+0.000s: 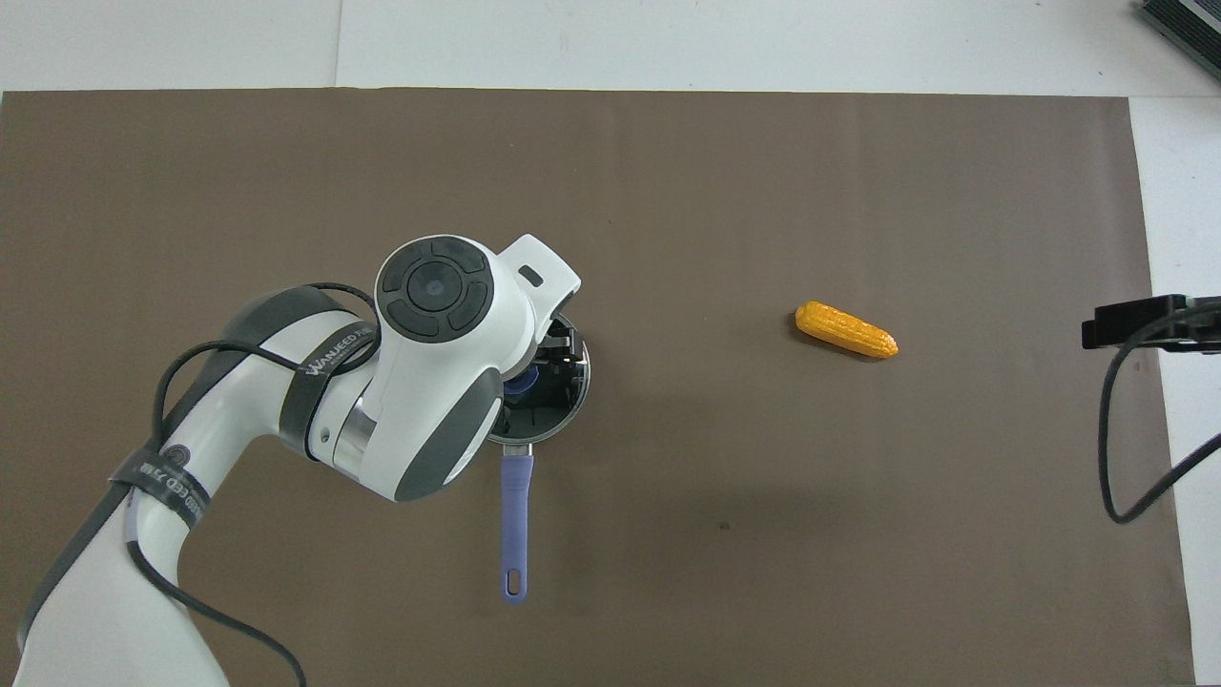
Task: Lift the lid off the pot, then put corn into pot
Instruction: 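Reach the left gripper to the blue knob of the glass lid, then grasp the lid knob with the left gripper while the right gripper reaches out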
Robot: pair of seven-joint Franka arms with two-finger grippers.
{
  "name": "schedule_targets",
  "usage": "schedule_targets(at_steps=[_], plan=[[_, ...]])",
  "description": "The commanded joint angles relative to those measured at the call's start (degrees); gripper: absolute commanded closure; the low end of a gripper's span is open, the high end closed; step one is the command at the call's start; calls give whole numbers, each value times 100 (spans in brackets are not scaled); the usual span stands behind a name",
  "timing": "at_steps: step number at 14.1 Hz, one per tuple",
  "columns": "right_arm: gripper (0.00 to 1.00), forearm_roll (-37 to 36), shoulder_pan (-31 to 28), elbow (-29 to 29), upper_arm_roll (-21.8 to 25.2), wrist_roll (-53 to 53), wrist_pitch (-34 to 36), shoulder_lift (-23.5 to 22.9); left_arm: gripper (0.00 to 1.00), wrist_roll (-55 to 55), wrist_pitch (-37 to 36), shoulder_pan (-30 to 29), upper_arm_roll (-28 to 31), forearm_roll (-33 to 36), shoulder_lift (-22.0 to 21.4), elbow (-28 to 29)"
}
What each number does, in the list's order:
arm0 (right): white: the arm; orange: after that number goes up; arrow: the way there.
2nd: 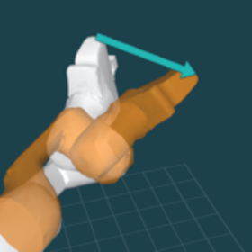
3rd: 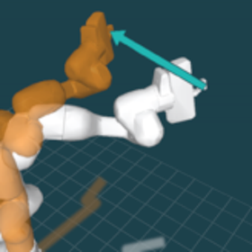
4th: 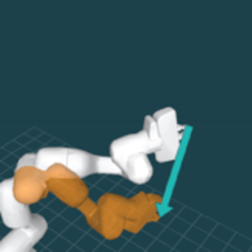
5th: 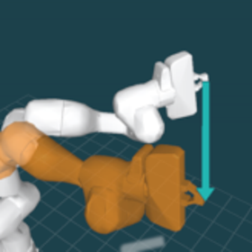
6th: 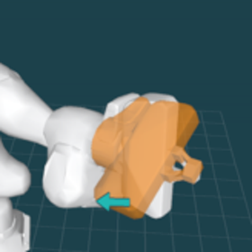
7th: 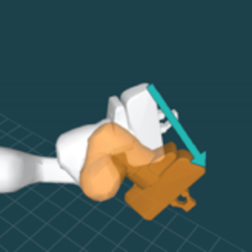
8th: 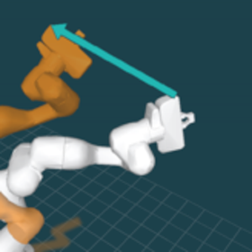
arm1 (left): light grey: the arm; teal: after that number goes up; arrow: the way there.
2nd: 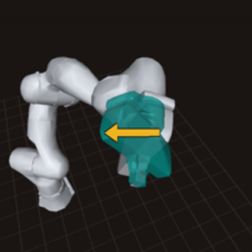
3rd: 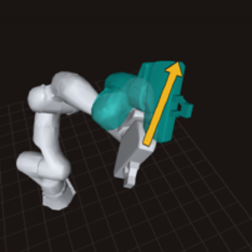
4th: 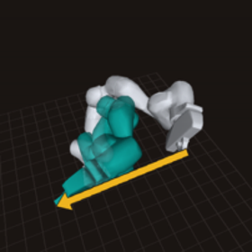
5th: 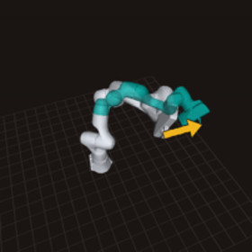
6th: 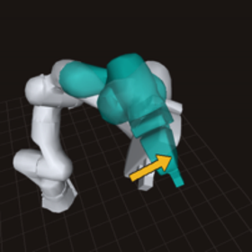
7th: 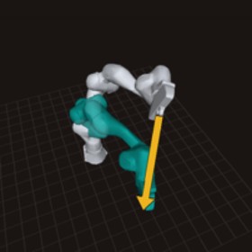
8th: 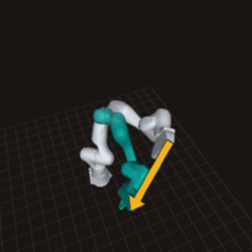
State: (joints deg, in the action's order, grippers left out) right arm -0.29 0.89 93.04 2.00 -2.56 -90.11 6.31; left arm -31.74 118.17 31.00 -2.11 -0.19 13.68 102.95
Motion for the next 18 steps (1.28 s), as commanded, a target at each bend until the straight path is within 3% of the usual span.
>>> schedule_targets(at_steps=[1, 10, 16, 18], plan=[[0, 81, -54, -93, -24, 62, 152, -24, 0, -43, 74, 72, 61, 45, 30, 67], [0, 73, -54, -93, -24, 62, 152, -33, 0, 28, 154, 46, 61, 89, 48, 156], [0, 81, -54, -58, -24, 62, 309, 10, 7, 10, 66, 81, 61, 81, 39, 156], [0, 81, -54, -93, -24, 71, 539, 11, 16, -34, 13, 99, 61, 81, 30, 156]])
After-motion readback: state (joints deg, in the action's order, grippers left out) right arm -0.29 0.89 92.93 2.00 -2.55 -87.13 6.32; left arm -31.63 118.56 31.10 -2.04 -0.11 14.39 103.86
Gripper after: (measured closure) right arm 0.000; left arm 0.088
